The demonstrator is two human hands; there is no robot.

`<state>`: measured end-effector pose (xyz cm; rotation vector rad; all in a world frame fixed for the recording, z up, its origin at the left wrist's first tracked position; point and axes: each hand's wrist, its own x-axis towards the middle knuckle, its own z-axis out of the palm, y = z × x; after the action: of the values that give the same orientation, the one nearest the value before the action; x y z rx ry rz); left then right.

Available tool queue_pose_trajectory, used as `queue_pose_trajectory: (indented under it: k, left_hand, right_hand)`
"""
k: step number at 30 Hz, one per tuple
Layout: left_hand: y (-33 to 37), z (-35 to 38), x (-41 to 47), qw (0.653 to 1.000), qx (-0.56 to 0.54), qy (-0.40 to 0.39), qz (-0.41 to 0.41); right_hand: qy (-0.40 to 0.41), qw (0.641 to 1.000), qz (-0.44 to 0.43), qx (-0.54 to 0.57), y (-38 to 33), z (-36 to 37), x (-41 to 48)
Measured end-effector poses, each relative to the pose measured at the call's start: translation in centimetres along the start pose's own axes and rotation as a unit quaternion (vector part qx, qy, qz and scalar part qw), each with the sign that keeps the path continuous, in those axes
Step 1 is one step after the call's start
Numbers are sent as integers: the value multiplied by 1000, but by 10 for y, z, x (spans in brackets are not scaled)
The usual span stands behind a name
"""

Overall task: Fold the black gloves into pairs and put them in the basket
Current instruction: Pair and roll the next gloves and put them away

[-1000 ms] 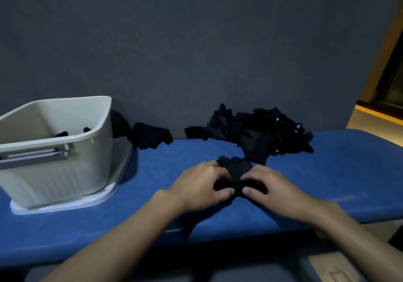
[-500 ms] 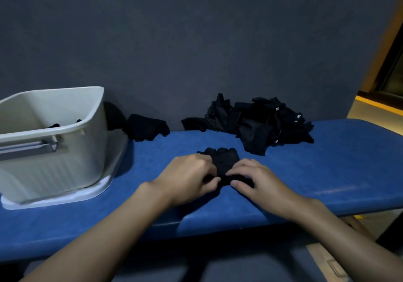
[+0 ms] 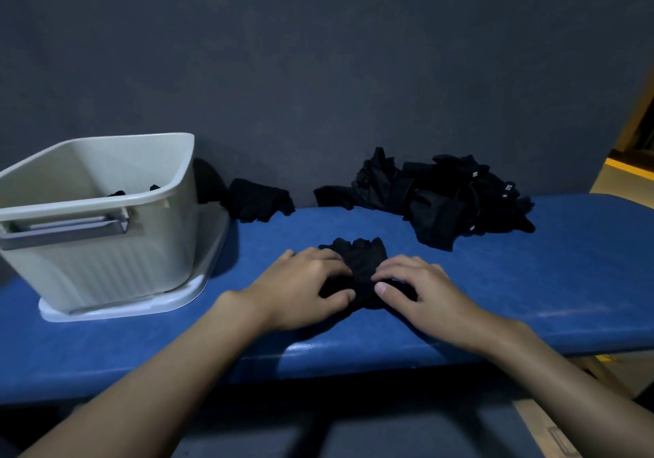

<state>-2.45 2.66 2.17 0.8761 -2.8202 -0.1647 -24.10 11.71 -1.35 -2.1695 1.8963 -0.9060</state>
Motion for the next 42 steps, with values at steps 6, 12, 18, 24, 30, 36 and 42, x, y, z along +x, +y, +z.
queue_pose_trajectory:
  k: [6, 12, 18, 24, 30, 36, 42]
  left_hand:
    - [-1, -7, 3, 999, 28, -36, -13]
    - [-1, -3, 3, 999, 7, -29, -30]
    - [-1, -8, 5, 997, 34, -61, -31]
    - [-7, -14, 7, 999, -20, -31, -29]
    - [-29, -26, 13, 993, -61, 44, -90]
    - [-71, -22, 25, 971, 31, 83, -220]
    - [-106, -8, 39, 960, -12, 49, -276]
  right_hand:
    - [-5, 1000, -10, 8, 0, -1, -1]
    - [11, 1000, -5, 13, 1, 0, -3]
    - [7, 1000, -11, 2, 1, 2, 1]
    - [16, 1000, -16, 21, 2, -1, 8]
    - [6, 1000, -11, 20, -8, -7, 41]
    - [-73, 997, -28, -17, -20, 3, 104]
    - [-170, 981, -28, -86, -28, 30, 148]
